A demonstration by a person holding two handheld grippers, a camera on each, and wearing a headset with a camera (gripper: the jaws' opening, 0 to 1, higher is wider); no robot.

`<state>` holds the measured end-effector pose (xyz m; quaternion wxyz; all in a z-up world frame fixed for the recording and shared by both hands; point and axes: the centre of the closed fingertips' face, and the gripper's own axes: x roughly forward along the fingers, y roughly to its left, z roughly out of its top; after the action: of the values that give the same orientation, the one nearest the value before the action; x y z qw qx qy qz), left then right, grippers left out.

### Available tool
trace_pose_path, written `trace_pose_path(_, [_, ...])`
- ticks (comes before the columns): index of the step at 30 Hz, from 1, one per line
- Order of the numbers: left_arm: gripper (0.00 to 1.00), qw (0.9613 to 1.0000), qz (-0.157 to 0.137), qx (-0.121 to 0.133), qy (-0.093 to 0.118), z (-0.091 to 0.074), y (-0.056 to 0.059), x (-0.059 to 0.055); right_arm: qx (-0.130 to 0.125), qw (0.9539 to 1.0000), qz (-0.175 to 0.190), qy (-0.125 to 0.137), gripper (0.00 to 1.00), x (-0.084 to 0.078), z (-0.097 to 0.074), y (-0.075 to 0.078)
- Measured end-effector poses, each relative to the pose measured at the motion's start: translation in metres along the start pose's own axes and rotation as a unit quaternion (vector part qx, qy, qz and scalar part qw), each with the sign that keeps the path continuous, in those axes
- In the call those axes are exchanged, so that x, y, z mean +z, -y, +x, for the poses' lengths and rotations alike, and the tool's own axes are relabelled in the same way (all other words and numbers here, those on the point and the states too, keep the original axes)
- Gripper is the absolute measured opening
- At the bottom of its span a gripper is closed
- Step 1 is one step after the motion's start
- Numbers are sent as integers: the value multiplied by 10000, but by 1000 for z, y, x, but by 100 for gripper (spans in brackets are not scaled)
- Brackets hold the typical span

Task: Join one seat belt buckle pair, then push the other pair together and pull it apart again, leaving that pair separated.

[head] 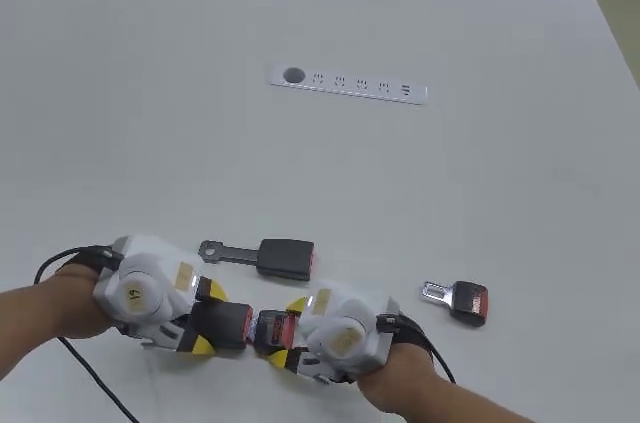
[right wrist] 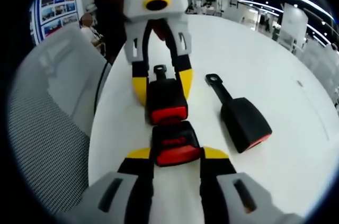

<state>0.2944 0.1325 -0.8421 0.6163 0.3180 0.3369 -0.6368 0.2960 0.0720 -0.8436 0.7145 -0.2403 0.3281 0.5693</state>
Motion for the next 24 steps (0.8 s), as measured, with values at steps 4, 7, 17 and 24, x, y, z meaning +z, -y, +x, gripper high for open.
trace_pose_path(4, [34,10000,-15,-13,18,0,0,-1,19,10000,-23,82,32,0,0,-1])
trace_pose_path(7, [34,10000,-17,-1,30,-1,0,-1,21,9999,-25,127,32,1,1,-1])
trace_pose_path(17, [34,9998,-137,45,166,-2,-1,-1,-127,9994,143,298,32,1,1,-2])
trace_pose_path(24, [34,9998,-54,53,164,-2,0,-1,-163,9984,299,441,32,1,-1,-4])
